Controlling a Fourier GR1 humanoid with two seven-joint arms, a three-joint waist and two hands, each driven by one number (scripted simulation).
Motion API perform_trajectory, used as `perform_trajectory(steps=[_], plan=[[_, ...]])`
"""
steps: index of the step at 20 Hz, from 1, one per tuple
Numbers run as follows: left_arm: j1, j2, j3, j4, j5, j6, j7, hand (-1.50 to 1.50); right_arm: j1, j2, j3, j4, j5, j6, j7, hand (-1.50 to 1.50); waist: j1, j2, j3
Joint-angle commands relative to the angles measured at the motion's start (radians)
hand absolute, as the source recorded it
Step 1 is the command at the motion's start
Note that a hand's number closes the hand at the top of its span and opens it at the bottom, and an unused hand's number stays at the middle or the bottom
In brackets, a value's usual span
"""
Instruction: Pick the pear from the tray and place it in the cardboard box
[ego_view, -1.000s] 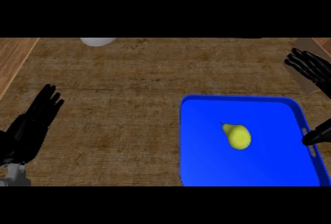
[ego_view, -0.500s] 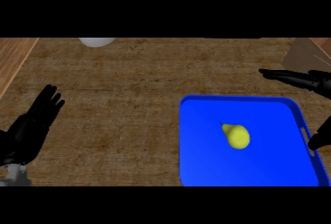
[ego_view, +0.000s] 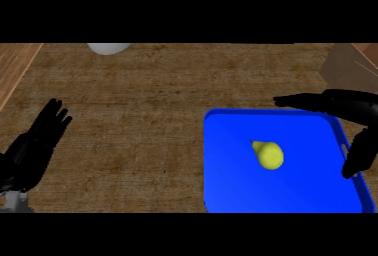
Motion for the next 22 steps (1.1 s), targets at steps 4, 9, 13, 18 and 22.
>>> perform_trajectory(steps=[4,9,13,18,22], plan=[[-0.019,0.0,0.044,-0.006,-0.011,-0.022,0.037,0.0,-0.017,0.061,-0.033,0.038,0.122,0.1,0.018,-1.5,-0.002,0.001,0.0],[0.025,-0.026,0.052,-0.023,-0.027,-0.051,0.02,0.0,0.0,0.119,-0.048,0.019,0.192,0.112,0.028,-1.5,-0.003,0.0,0.0],[-0.058,-0.035,0.056,-0.026,-0.035,-0.027,0.085,0.0,-0.008,0.153,-0.062,0.093,0.257,0.086,-0.053,-1.5,-0.003,0.001,0.001],[-0.033,-0.038,0.09,0.025,-0.04,-0.08,0.038,0.0,0.065,0.191,-0.078,0.057,0.296,0.044,-0.072,-1.5,-0.004,0.001,0.001],[-0.032,-0.031,0.127,0.027,-0.035,-0.099,0.025,0.0,0.064,0.18,-0.095,0.069,0.33,0.029,-0.145,-1.5,-0.003,0.001,0.001]])
